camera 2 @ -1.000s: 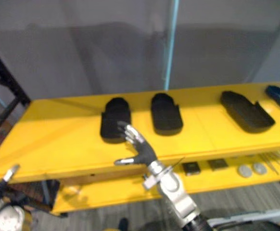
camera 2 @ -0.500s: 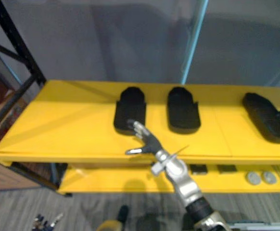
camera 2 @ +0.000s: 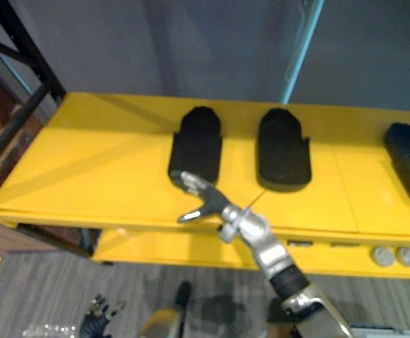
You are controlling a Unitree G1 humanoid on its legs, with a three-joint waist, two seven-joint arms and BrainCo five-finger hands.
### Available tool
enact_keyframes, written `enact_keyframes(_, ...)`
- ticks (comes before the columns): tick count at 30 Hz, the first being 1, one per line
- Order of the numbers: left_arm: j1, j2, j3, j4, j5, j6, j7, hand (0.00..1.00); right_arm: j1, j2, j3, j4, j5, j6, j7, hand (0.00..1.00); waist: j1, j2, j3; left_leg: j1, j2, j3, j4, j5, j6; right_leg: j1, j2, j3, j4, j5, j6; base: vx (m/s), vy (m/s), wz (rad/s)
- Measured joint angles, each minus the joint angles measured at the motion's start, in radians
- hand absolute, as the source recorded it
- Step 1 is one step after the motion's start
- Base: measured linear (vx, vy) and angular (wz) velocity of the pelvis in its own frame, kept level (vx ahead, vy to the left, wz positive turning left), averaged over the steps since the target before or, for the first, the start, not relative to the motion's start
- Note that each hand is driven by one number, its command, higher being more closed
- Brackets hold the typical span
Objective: Walk over and take plastic housings, then place them on the shelf
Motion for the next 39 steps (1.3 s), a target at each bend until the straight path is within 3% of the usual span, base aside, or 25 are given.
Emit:
enact_keyframes(9,-0.026,0.017,-0.033,0.004,-0.010,0.018,-0.004,0.00,-0.067,0.013,-0.002,0.086,-0.062,-0.016,-0.028,0.00,0.002,-0.003,0.023,-0.001,0.003,0.001,0.000,0.000,0.000,-0.005,-0.001,0.002,0.009,0.000,0.002,-0.02,0.007,-0.01)
enact_keyframes(13,-0.026,0.017,-0.041,0.005,-0.010,0.018,-0.003,0.00,-0.098,0.023,-0.001,0.146,-0.097,-0.046,-0.069,0.00,0.004,-0.003,0.025,-0.001,0.004,0.003,0.000,0.002,-0.003,-0.006,0.000,0.003,0.009,0.000,0.003,0.00,0.000,0.00)
enact_keyframes(24,-0.027,0.015,-0.062,0.004,-0.039,0.018,0.002,0.00,-0.162,0.054,-0.004,0.217,-0.137,-0.066,-0.177,0.00,0.005,0.008,0.049,0.019,0.011,0.019,0.000,-0.003,-0.001,0.005,-0.001,0.012,0.015,-0.002,0.002,-0.01,0.008,-0.02)
enact_keyframes(29,-0.028,0.013,-0.062,0.003,-0.040,0.018,0.001,0.00,-0.164,0.056,-0.004,0.232,-0.135,-0.080,-0.171,0.00,0.007,0.008,0.049,0.017,0.010,0.021,0.000,-0.004,-0.001,0.002,-0.002,0.012,0.014,-0.002,0.002,-0.01,0.004,-0.01)
enact_keyframes(34,-0.028,0.011,-0.061,0.003,-0.040,0.018,-0.005,0.00,-0.172,0.061,-0.001,0.206,-0.088,-0.104,-0.077,0.00,0.005,0.007,0.049,0.017,0.009,0.024,0.000,-0.003,-0.001,0.002,-0.003,0.013,0.010,-0.002,0.003,0.00,0.000,0.00)
enact_keyframes(39,-0.029,0.010,-0.059,0.003,-0.039,0.016,-0.006,0.00,-0.157,0.062,0.038,-0.018,-0.004,-0.089,-0.010,0.00,-0.008,-0.001,0.045,0.022,0.015,0.045,0.000,-0.008,-0.006,-0.004,-0.001,0.038,0.007,-0.001,0.003,0.01,0.003,-0.08)
